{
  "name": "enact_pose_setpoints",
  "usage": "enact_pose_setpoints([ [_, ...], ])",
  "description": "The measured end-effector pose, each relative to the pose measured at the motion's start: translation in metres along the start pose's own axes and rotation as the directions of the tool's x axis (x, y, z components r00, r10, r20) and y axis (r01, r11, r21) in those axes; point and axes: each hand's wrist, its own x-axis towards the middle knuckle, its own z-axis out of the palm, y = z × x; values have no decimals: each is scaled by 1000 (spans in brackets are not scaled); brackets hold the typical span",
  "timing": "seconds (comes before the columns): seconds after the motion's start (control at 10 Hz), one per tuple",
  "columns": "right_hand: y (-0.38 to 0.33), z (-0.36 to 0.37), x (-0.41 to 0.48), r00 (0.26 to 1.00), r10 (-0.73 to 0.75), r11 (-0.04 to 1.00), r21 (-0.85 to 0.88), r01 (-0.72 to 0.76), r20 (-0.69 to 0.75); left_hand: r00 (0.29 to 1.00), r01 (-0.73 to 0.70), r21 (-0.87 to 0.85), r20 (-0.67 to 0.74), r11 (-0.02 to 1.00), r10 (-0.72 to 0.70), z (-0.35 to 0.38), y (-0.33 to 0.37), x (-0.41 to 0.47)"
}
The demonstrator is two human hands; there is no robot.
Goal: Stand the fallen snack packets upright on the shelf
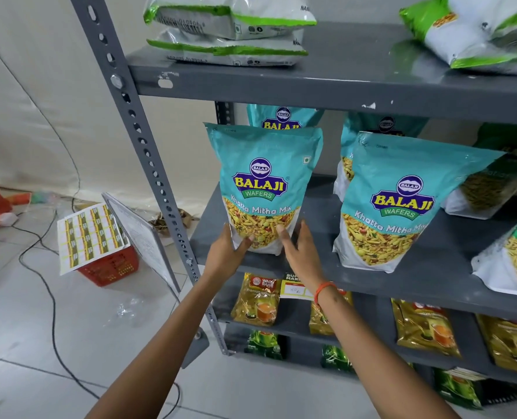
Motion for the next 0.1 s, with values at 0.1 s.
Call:
enact_pose_setpoints([
  [0.1, -11, -12, -2, 994, 101, 982, -158, -105, -33, 995, 70, 203, -83, 977, -54, 0, 16, -10],
])
